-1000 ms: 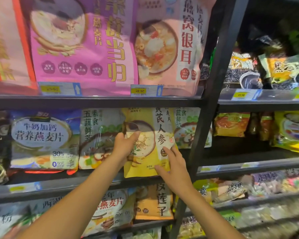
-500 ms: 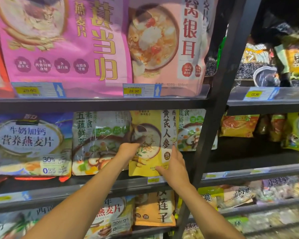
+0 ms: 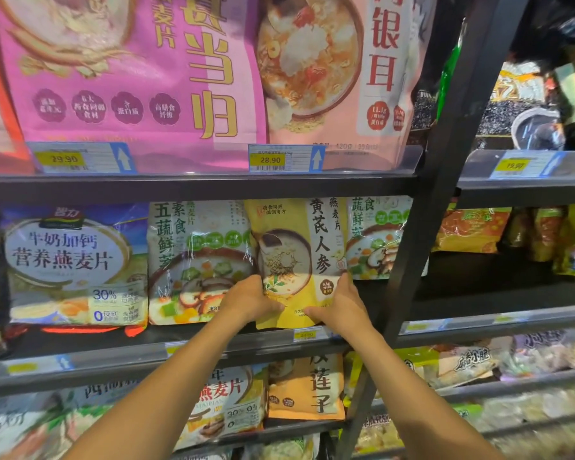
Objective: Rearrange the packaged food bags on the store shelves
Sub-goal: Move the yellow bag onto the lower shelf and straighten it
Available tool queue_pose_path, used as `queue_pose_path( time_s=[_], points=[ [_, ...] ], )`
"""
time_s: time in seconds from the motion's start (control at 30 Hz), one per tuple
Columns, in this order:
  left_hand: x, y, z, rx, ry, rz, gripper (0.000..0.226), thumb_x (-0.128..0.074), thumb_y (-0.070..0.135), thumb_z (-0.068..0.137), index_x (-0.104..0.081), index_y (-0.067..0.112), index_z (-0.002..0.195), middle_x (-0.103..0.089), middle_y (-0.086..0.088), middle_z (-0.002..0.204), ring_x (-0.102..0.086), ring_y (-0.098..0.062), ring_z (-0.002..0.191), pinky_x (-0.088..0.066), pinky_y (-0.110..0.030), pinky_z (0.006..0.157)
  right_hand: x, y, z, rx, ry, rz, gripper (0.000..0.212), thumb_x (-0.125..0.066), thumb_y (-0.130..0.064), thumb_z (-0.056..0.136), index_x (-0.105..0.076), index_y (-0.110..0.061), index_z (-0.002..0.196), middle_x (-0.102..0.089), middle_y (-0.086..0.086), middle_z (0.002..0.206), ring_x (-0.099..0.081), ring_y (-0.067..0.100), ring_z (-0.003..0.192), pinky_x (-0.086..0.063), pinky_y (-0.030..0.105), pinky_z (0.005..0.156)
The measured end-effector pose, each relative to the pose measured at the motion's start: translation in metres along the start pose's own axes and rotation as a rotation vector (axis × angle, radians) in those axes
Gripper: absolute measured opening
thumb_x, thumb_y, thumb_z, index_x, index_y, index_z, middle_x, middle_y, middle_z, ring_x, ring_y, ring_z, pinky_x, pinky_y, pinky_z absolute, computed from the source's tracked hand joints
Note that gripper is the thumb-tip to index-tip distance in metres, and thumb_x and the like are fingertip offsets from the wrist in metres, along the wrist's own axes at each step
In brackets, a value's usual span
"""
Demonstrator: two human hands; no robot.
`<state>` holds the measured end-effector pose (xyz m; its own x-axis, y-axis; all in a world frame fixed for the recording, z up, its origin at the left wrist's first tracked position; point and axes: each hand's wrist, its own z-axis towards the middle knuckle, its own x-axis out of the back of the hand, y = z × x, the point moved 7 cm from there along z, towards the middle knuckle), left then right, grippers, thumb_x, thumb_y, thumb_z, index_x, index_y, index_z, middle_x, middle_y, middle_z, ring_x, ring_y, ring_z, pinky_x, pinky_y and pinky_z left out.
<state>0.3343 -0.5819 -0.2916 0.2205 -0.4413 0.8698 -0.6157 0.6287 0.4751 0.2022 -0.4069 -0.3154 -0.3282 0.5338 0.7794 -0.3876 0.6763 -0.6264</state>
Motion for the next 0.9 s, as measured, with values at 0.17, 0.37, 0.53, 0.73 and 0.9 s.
queue_pose_path(
  time_s=[0.17, 0.37, 0.53, 0.73, 0.9],
  points=[
    [-0.013, 0.002, -0.003, 0.061, 0.046, -0.255, 0.038, -0.082, 0.034, 0.084, -0.054, 0.013, 0.1, -0.074, -0.005, 0.09, -0.075, -0.021, 0.08, -0.062, -0.043, 0.076, -0.001, 0.005, 0.005, -0.072, 0.036, 0.06, 0.132, -0.092, -0.046, 0.069, -0.005, -0.013, 0.162, -0.023, 0.014, 0.16, -0.041, 0.033, 0.142, -0.046, 0.043, 0.108],
    [-0.023, 0.011, 0.005, 0.103, 0.097, -0.305, 0.034, -0.075, 0.032, 0.091, -0.051, 0.012, 0.105, -0.057, -0.003, 0.098, -0.059, -0.026, 0.094, -0.046, -0.035, 0.071, -0.003, 0.003, 0.014, -0.11, 0.108, 0.079, 0.109, -0.093, -0.041, 0.069, -0.024, -0.013, 0.149, -0.03, 0.012, 0.155, -0.045, 0.036, 0.138, -0.051, 0.047, 0.104],
    [-0.037, 0.016, 0.018, 0.096, 0.12, -0.463, 0.024, -0.071, 0.027, 0.094, -0.052, 0.014, 0.103, -0.063, -0.006, 0.109, -0.06, -0.025, 0.098, -0.048, -0.034, 0.078, -0.005, 0.004, 0.031, -0.177, 0.078, 0.036, 0.092, -0.089, -0.042, 0.076, -0.035, -0.01, 0.143, -0.033, 0.011, 0.15, -0.049, 0.037, 0.134, -0.051, 0.046, 0.101],
    [-0.039, 0.018, 0.037, 0.13, 0.114, -0.511, 0.029, -0.061, 0.023, 0.098, -0.066, -0.001, 0.115, -0.071, -0.02, 0.114, -0.066, -0.037, 0.107, -0.054, -0.039, 0.089, -0.012, 0.003, 0.049, -0.177, 0.097, 0.068, 0.106, -0.089, -0.046, 0.074, -0.029, -0.013, 0.154, -0.038, 0.016, 0.145, -0.053, 0.04, 0.126, -0.052, 0.044, 0.102],
    [-0.042, 0.014, 0.044, 0.191, 0.097, -0.541, 0.039, -0.059, 0.026, 0.099, -0.068, -0.004, 0.122, -0.069, -0.021, 0.121, -0.064, -0.037, 0.113, -0.051, -0.037, 0.092, -0.015, 0.001, 0.056, -0.136, 0.138, 0.086, 0.127, -0.092, -0.047, 0.066, -0.011, -0.024, 0.162, -0.03, 0.015, 0.154, -0.054, 0.036, 0.124, -0.054, 0.041, 0.102]
  ],
)
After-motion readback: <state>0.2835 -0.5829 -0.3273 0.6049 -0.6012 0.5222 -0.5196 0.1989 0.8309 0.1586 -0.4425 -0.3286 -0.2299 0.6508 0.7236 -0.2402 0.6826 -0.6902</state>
